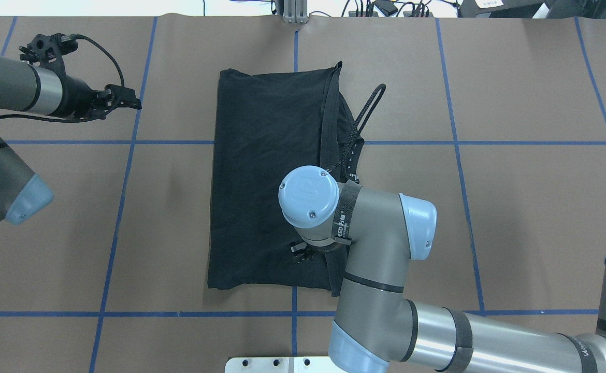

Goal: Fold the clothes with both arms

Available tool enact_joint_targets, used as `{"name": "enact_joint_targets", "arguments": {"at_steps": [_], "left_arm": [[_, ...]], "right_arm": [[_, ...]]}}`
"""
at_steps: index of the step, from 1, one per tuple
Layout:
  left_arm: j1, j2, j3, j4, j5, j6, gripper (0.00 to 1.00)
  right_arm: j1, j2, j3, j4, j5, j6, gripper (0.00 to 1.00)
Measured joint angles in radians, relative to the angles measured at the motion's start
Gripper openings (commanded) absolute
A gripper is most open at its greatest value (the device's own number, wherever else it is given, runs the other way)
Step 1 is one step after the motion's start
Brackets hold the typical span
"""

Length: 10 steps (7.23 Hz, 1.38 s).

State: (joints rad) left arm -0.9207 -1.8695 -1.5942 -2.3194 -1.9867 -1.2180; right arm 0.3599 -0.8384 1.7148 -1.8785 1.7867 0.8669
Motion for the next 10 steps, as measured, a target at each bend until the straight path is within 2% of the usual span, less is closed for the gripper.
{"name": "enact_joint_targets", "arguments": {"at_steps": [10], "left_arm": [[0.005, -0.008, 0.003, 0.0, 0.002, -0.008, 1.0]], "right_arm": [[0.02, 0.004, -0.104, 0.031, 0.001, -0.005, 0.99]]}}
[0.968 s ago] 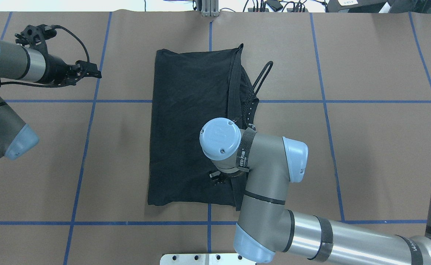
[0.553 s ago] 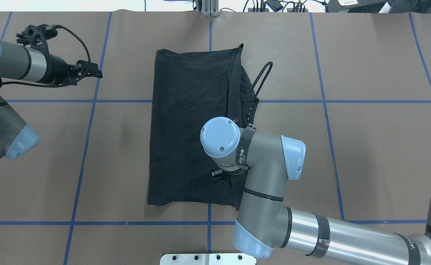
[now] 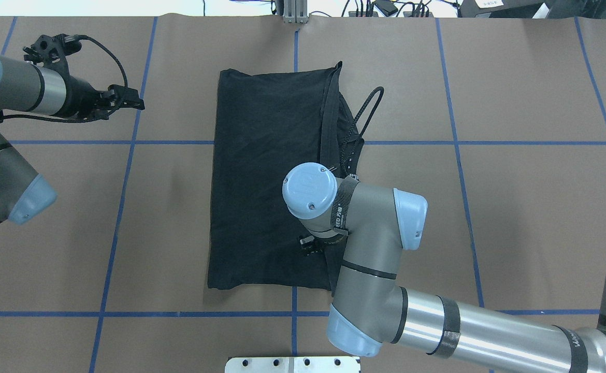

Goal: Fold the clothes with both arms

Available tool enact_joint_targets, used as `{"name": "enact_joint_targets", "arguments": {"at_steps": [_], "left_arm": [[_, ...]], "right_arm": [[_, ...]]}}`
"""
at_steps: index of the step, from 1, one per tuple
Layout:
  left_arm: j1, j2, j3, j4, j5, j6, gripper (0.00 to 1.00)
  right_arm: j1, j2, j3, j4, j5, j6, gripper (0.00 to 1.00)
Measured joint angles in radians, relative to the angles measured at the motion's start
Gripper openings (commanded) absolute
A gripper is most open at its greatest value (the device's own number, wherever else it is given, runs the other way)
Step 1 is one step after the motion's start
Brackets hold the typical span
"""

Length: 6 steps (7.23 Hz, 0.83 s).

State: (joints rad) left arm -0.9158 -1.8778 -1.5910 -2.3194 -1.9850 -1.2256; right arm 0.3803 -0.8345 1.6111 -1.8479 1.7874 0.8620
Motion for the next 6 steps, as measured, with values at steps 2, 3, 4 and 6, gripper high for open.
{"name": "enact_joint_targets", "arguments": {"at_steps": [2, 3, 4, 6], "left_arm": [[0.0, -0.002, 0.001, 0.0, 0.0, 0.0, 1.0], [0.0, -0.003, 0.001, 0.0, 0.0, -0.001, 1.0], [0.0, -0.004, 0.002, 0.0, 0.0, -0.002, 1.0], [0.0, -0.007, 0.002, 0.0, 0.0, -0.003, 1.0]], "right_arm": [[0.002, 0.002, -0.026, 0.032, 0.004, 0.005, 0.99], [0.005, 0.003, -0.031, 0.037, 0.008, 0.005, 0.99], [0.013, 0.002, -0.03, 0.038, 0.017, 0.005, 0.99], [0.028, -0.003, -0.023, 0.036, 0.038, 0.003, 0.99]]}}
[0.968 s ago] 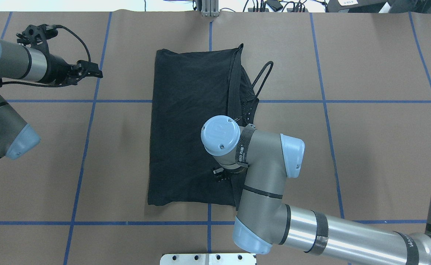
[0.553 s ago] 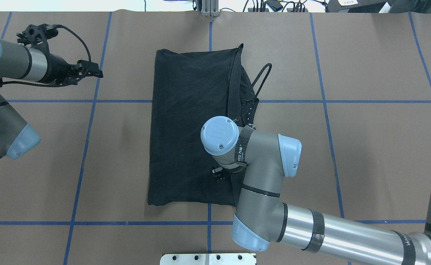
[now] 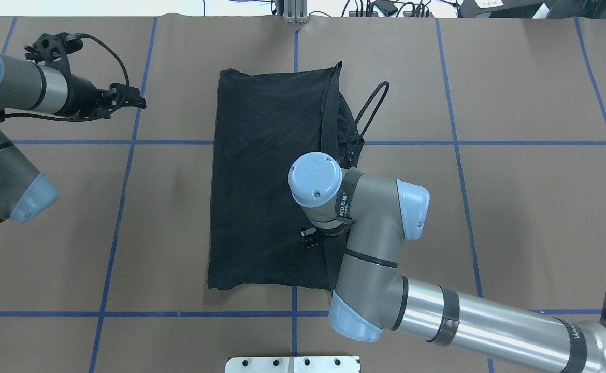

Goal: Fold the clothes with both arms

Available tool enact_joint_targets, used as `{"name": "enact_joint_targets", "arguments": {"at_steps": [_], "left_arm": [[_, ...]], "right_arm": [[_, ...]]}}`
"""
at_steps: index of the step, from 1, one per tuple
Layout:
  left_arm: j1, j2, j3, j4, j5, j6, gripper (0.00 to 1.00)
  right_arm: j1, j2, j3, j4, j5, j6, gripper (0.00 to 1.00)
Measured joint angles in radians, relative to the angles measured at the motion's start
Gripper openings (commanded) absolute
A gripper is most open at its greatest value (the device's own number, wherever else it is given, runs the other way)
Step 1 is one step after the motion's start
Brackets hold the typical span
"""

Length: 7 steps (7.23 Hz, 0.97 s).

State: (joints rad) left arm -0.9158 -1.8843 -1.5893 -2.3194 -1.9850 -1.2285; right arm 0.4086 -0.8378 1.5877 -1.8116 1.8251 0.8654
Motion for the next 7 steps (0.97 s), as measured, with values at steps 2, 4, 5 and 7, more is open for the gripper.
{"name": "enact_joint_targets", "arguments": {"at_steps": [2, 4, 5, 7], "left_arm": [[0.0, -0.001, 0.0, 0.0, 0.0, 0.0, 1.0], [0.001, -0.001, 0.0, 0.0, 0.0, 0.0, 1.0], [0.001, -0.001, 0.0, -0.001, 0.0, -0.001, 1.0], [0.004, -0.002, -0.004, -0.001, 0.0, -0.015, 1.0]], "right_arm": [[0.003, -0.012, 0.002, -0.004, 0.003, 0.001, 0.99], [0.006, -0.018, 0.002, -0.006, 0.003, 0.001, 0.99], [0.009, -0.022, 0.002, -0.007, 0.004, 0.001, 0.99], [0.023, -0.049, 0.015, -0.008, 0.006, -0.004, 0.99]]}}
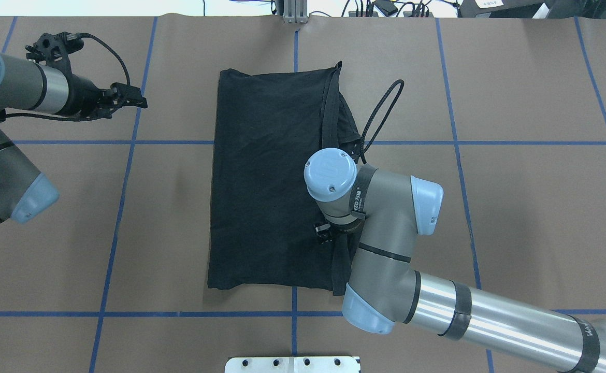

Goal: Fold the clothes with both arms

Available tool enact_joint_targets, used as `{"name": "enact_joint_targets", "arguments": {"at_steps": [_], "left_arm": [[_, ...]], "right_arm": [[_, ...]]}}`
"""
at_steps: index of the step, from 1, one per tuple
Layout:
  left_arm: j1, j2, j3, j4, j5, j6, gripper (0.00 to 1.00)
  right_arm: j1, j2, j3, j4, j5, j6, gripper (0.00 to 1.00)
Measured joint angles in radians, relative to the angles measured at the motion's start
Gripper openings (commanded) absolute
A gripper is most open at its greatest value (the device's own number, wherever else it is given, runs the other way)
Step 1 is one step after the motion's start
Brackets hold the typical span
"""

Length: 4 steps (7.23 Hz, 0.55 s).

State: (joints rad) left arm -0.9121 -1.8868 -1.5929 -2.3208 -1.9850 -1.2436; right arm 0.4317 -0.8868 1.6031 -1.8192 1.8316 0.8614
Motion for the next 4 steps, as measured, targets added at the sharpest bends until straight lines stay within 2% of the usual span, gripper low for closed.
{"name": "enact_joint_targets", "arguments": {"at_steps": [4], "left_arm": [[0.011, -0.003, -0.003, 0.0, 0.001, -0.027, 1.0]], "right_arm": [[0.023, -0.183, 0.171, -0.002, 0.01, -0.013, 0.99]]}}
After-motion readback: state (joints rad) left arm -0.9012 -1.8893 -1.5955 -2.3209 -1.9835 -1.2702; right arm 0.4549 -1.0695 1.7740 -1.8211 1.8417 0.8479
